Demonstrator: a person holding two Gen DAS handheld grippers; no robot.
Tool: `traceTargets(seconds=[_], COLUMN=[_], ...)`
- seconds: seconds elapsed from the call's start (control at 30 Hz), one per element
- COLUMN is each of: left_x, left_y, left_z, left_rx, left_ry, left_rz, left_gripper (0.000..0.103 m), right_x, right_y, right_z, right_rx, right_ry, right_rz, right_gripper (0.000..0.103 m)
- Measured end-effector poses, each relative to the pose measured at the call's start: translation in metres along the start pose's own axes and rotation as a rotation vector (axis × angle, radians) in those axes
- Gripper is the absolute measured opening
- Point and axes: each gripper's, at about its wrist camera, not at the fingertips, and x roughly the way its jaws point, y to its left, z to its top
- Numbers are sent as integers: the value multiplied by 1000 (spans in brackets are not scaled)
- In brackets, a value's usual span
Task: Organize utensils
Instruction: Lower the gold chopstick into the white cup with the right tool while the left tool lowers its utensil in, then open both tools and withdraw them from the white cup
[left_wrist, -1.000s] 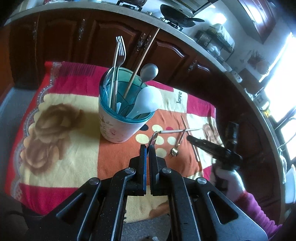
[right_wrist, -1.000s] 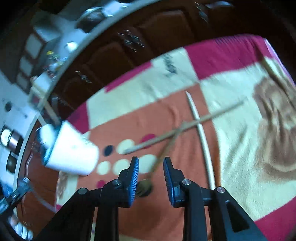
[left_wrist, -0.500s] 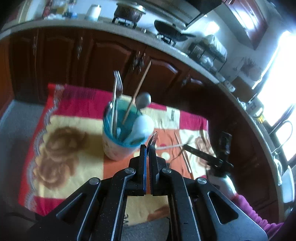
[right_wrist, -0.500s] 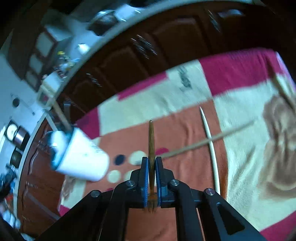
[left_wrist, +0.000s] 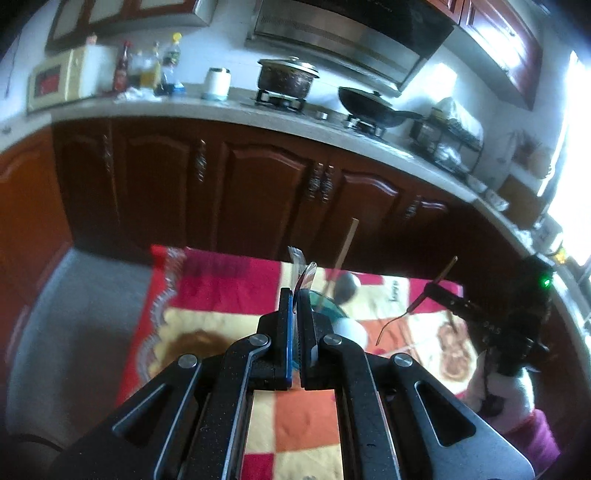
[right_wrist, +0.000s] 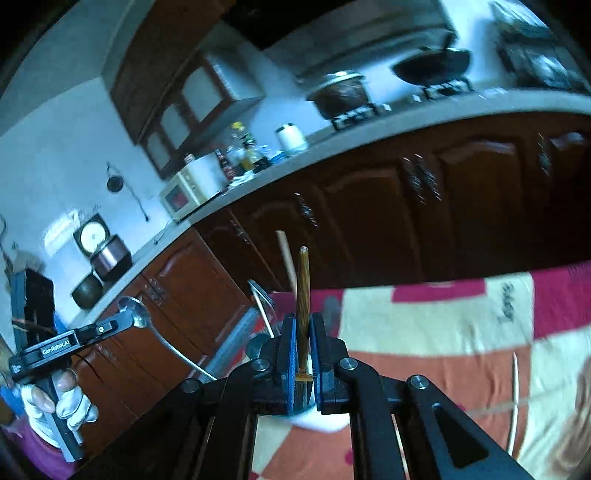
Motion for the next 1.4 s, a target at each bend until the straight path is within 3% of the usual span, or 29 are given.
traceTargets(seconds=[0.3, 0.63, 0.87, 1.17, 1.4], left_x=[39, 77, 89, 92, 92], left_y=[6, -8, -10, -14, -16], left_z=[-8, -35, -43, -45, -47], left_rx=[55, 92, 78, 58, 53], left_ry=[-7, 64, 93, 90, 103], left_rz=[128, 136, 138, 136, 136], left_gripper=[1, 1, 1, 2, 25], right_x=[93, 134, 150, 136, 116], right_y=[19, 12, 6, 0, 0], right_z=[2, -20, -28, -29, -27], right_rx=[-111, -172, -183, -148, -116], right_ry=[87, 220, 303, 282, 240], right_rz=[-72, -112, -114, -110, -99], right_gripper=[7, 7, 7, 9, 23])
